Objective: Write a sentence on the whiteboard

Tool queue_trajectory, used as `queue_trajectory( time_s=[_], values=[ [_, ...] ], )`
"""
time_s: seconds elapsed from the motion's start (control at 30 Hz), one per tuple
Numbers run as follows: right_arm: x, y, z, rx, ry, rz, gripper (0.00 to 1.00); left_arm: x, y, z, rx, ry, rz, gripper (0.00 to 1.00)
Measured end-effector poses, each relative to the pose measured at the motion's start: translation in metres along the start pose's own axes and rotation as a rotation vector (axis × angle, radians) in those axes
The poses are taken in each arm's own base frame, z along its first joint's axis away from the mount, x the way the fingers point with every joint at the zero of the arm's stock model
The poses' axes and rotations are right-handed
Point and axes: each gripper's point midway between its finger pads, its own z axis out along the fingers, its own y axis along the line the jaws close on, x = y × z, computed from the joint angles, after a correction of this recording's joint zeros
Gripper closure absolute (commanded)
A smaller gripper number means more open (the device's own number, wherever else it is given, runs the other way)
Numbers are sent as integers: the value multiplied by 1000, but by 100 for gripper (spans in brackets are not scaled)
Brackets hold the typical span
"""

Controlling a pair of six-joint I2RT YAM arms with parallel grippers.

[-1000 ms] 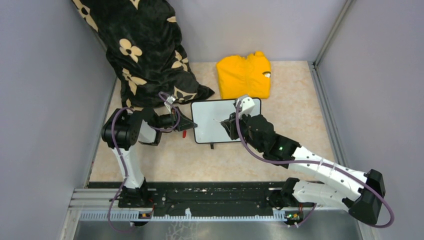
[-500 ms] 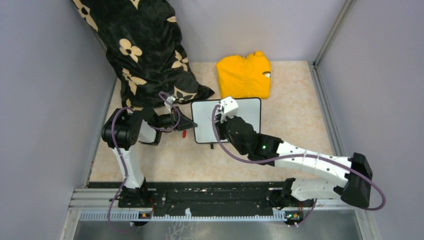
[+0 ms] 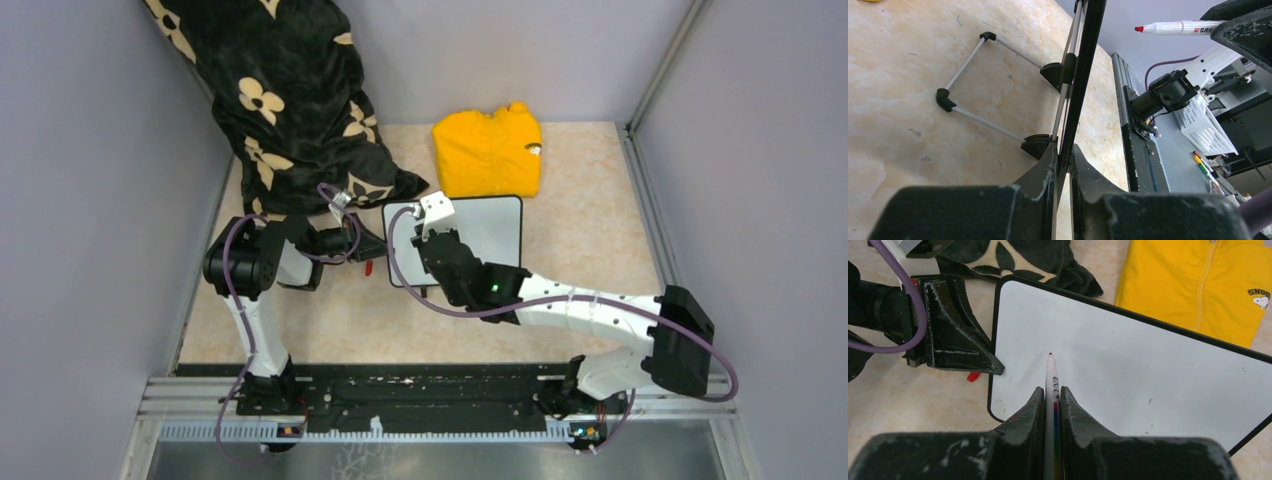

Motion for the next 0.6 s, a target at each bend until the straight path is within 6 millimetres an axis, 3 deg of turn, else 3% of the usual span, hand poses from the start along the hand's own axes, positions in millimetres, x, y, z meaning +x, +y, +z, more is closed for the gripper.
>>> queue_trajectory(
  time_s=[0.6],
  values=[
    [-6, 11, 17, 31, -29, 3, 100, 0, -1, 0, 1, 0, 3, 100]
  ],
)
